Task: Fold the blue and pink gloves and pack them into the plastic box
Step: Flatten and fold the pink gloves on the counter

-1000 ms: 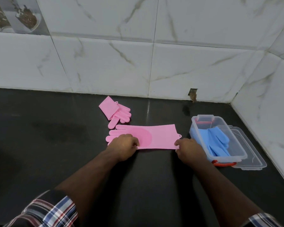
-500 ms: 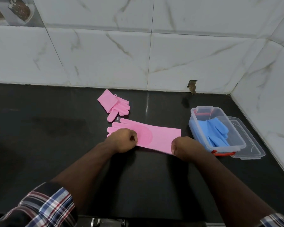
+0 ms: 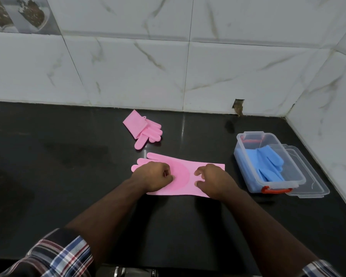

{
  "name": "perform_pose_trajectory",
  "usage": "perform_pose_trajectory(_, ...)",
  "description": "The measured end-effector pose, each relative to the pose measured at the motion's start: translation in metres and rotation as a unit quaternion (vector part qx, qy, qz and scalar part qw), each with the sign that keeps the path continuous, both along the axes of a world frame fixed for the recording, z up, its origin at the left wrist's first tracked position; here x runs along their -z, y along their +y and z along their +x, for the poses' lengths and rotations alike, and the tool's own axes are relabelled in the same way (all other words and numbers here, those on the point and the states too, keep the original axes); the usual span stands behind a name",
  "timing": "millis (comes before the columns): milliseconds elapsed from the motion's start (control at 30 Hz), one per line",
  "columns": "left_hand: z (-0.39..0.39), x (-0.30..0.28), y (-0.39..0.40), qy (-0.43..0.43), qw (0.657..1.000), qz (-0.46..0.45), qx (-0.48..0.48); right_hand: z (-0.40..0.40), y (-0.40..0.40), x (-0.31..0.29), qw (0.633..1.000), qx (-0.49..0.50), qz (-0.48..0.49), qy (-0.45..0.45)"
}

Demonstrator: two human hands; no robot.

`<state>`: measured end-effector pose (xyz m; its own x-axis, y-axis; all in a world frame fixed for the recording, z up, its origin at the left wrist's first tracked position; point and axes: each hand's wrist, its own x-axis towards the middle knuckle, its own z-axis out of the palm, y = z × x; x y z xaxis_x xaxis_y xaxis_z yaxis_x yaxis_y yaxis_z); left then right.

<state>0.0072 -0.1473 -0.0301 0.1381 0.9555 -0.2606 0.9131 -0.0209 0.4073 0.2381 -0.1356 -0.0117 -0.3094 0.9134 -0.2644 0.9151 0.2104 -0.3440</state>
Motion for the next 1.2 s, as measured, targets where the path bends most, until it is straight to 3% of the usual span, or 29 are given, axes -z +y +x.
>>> perform_pose_trajectory(167, -0.007, -0.004, 0.005, -0.03, 0.993, 0.073, -0.087, -0.015, 0.005, 0.001, 1.0, -0.001, 0.014, 0.022)
perform_pose_trajectory(267, -0.017, -0.004, 0.012, 0.005, 0.987, 0.104, -0.124, -0.025, 0.008, 0.0, 0.999, 0.001, 0.02, 0.028)
perform_pose_trajectory(433, -0.032, -0.005, 0.026, 0.07, 0.978, 0.023, -0.196, -0.035, 0.015, 0.001, 0.999, -0.003, 0.025, 0.032)
perform_pose_trajectory(700, -0.047, -0.011, 0.051, 0.034, 0.968, -0.006, -0.25, -0.036, 0.026, 0.006, 0.999, -0.005, 0.013, 0.038)
perform_pose_trajectory(767, -0.051, -0.012, 0.059, -0.04, 0.96, 0.036, -0.273, -0.034, 0.029, 0.005, 0.999, -0.001, 0.013, 0.043)
perform_pose_trajectory(833, -0.047, -0.021, 0.067, -0.186, 0.931, 0.074, -0.306, -0.033, 0.032, 0.004, 0.999, 0.003, 0.015, 0.049)
perform_pose_trajectory(900, -0.034, -0.042, 0.073, -0.4, 0.86, 0.069, -0.309, -0.034, 0.035, 0.002, 0.998, 0.006, 0.025, 0.061)
perform_pose_trajectory(967, -0.022, -0.065, 0.076, -0.607, 0.752, -0.001, -0.257, -0.035, 0.038, -0.001, 0.996, 0.009, 0.035, 0.076)
perform_pose_trajectory(1000, -0.02, -0.073, 0.077, -0.665, 0.704, -0.04, -0.245, -0.036, 0.039, -0.003, 0.996, 0.011, 0.038, 0.082)
perform_pose_trajectory(1033, -0.02, -0.079, 0.077, -0.674, 0.696, -0.062, -0.241, -0.036, 0.041, -0.003, 0.995, 0.012, 0.04, 0.087)
perform_pose_trajectory(1133, -0.028, -0.076, 0.08, -0.561, 0.776, -0.015, -0.288, -0.035, 0.043, -0.005, 0.995, 0.024, 0.04, 0.092)
perform_pose_trajectory(1200, -0.032, -0.067, 0.082, -0.512, 0.792, 0.055, -0.328, -0.033, 0.044, -0.003, 0.993, 0.036, 0.044, 0.1)
